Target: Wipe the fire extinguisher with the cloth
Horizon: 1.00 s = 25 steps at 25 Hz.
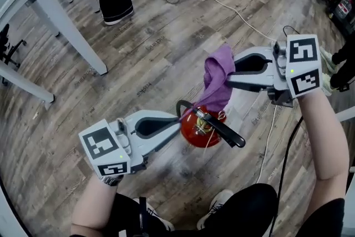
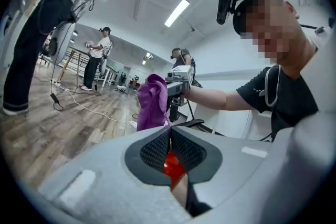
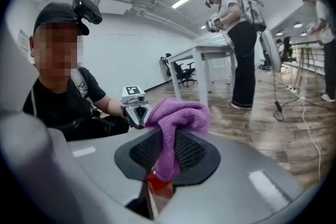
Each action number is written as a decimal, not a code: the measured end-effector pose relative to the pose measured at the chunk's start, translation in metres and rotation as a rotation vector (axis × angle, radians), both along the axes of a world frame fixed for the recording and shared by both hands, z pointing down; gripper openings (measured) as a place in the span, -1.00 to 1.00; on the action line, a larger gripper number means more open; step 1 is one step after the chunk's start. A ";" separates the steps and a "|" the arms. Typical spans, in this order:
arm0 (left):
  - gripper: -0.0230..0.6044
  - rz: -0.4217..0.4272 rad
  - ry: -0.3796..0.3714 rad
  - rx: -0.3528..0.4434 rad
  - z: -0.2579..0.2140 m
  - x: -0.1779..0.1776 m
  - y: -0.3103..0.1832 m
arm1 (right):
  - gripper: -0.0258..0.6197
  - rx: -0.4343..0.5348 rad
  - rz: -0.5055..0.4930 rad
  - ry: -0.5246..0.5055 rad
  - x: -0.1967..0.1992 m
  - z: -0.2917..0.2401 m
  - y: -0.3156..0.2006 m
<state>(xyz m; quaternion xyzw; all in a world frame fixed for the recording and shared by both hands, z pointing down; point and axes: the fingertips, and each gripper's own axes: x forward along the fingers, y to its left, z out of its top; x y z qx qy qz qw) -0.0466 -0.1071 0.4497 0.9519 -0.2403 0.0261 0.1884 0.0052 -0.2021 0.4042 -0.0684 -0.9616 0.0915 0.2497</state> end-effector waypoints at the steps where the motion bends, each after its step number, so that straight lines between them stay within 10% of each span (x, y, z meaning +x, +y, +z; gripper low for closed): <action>1: -0.90 -0.006 0.005 -0.012 0.006 -0.002 0.005 | -0.72 -0.022 -0.047 0.019 -0.005 0.011 0.002; 6: -0.88 -0.043 -0.117 0.000 0.035 -0.021 0.010 | -0.73 -0.126 -0.105 0.090 -0.025 0.066 -0.010; 25: -0.93 -0.077 -0.109 -0.151 0.073 -0.059 0.046 | -0.73 -0.552 -0.137 0.241 -0.025 0.295 0.007</action>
